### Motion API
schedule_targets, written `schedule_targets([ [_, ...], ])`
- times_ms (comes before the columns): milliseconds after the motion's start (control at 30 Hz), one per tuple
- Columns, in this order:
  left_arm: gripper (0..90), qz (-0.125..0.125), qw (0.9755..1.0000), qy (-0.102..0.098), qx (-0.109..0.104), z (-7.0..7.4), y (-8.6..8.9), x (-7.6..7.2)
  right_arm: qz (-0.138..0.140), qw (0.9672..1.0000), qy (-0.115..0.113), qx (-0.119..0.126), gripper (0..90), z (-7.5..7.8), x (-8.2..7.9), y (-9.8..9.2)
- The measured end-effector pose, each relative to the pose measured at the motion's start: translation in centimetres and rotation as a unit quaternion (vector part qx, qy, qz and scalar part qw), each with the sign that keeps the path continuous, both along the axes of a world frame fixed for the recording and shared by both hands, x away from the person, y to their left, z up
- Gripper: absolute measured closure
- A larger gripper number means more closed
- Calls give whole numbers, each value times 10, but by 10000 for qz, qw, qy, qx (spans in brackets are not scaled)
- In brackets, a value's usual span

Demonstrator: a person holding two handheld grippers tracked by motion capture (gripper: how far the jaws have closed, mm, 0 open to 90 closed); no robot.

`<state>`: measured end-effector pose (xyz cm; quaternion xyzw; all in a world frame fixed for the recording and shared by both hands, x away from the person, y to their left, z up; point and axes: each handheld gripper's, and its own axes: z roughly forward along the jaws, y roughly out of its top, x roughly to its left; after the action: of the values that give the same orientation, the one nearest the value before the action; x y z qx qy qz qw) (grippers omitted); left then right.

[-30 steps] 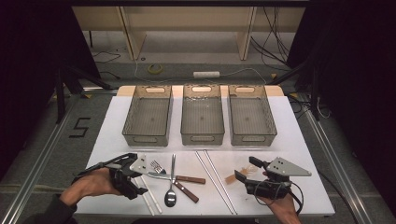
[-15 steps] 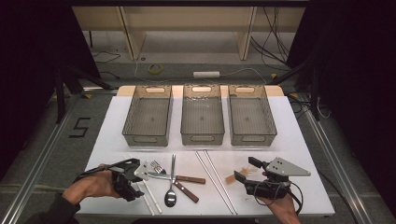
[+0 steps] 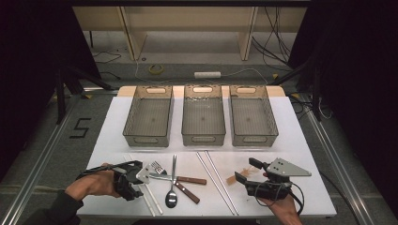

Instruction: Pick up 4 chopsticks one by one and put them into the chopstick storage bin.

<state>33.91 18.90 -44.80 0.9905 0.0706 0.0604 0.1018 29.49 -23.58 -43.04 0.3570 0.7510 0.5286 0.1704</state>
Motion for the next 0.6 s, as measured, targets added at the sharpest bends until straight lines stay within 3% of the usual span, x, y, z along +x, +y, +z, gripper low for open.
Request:
schedule_targets([
  [600,536,-449,9987,73,230,-6,0,9,58,10000,31,-29,268,-1,1,1],
])
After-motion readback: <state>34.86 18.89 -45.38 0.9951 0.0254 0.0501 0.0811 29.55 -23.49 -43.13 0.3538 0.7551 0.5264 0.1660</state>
